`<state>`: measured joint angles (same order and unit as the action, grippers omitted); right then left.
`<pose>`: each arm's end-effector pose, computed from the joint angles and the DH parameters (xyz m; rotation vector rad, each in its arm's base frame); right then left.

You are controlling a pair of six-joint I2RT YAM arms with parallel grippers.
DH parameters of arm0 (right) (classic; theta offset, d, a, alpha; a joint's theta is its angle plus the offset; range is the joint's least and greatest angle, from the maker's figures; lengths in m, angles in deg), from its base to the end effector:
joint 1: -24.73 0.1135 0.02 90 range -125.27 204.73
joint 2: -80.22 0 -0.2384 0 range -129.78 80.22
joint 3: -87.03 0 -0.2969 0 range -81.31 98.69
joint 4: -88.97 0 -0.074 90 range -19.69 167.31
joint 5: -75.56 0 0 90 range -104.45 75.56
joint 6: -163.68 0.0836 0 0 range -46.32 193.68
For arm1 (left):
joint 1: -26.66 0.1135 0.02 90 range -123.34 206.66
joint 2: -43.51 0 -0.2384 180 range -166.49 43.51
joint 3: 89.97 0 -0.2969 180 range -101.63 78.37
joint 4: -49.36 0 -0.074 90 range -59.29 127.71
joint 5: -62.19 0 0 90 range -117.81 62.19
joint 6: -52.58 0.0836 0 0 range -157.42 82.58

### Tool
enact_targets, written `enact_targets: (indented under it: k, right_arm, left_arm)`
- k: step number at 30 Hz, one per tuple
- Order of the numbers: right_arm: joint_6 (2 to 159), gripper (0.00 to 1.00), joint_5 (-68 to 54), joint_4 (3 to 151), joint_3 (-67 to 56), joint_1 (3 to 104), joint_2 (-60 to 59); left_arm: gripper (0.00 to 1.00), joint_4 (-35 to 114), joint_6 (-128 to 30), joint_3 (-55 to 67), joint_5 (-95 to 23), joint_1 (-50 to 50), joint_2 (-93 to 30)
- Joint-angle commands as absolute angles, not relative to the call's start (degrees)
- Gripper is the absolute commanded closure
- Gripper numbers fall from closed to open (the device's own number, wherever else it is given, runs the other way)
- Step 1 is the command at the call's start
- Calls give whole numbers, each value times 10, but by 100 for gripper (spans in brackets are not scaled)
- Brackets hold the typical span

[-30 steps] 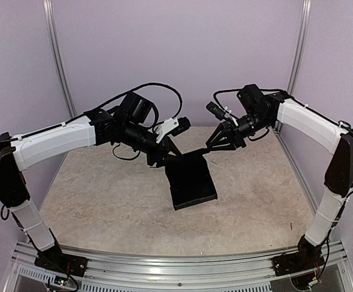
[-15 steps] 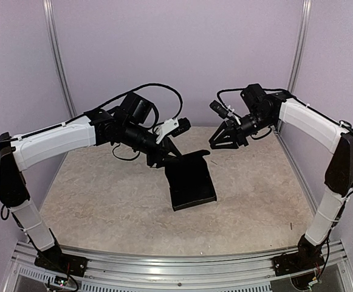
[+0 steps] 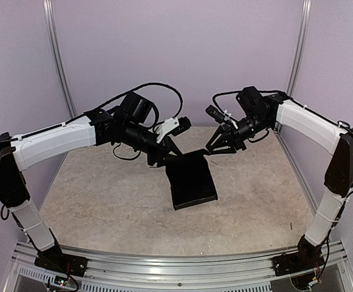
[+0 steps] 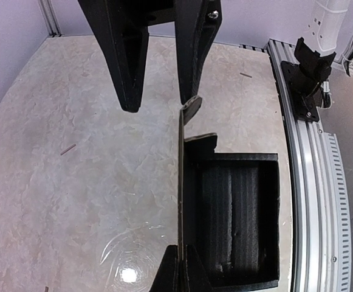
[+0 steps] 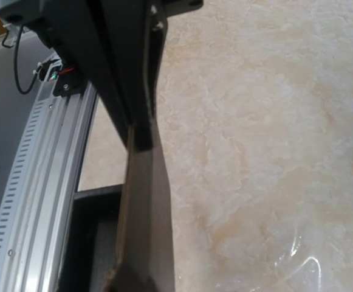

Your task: Fold the paper box

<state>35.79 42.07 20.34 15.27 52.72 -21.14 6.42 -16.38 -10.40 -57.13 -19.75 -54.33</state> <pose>0.3369 0.2580 0.2770 -1.5257 1.7774 1.1925 0.2882 -0.3622 0.2680 1.4947 1.7423 -0.8131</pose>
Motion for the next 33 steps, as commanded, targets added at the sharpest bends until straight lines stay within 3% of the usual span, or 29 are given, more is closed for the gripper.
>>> enact_targets:
  k: [1, 8, 18, 33]
  right_arm:
    - [352, 67, 434, 184, 156, 536, -213]
    - [338, 66, 456, 170, 158, 541, -219]
    - [345, 74, 480, 166, 179, 546, -243]
    - [327, 75, 514, 147, 196, 557, -263]
  left_arm:
    - [100, 75, -171, -106, -569, -193, -539]
    - [100, 80, -176, -108, -582, -194, -541]
    - [100, 82, -174, -103, -606, -198, -537]
    - [100, 81, -173, -103, -635, -201, -537]
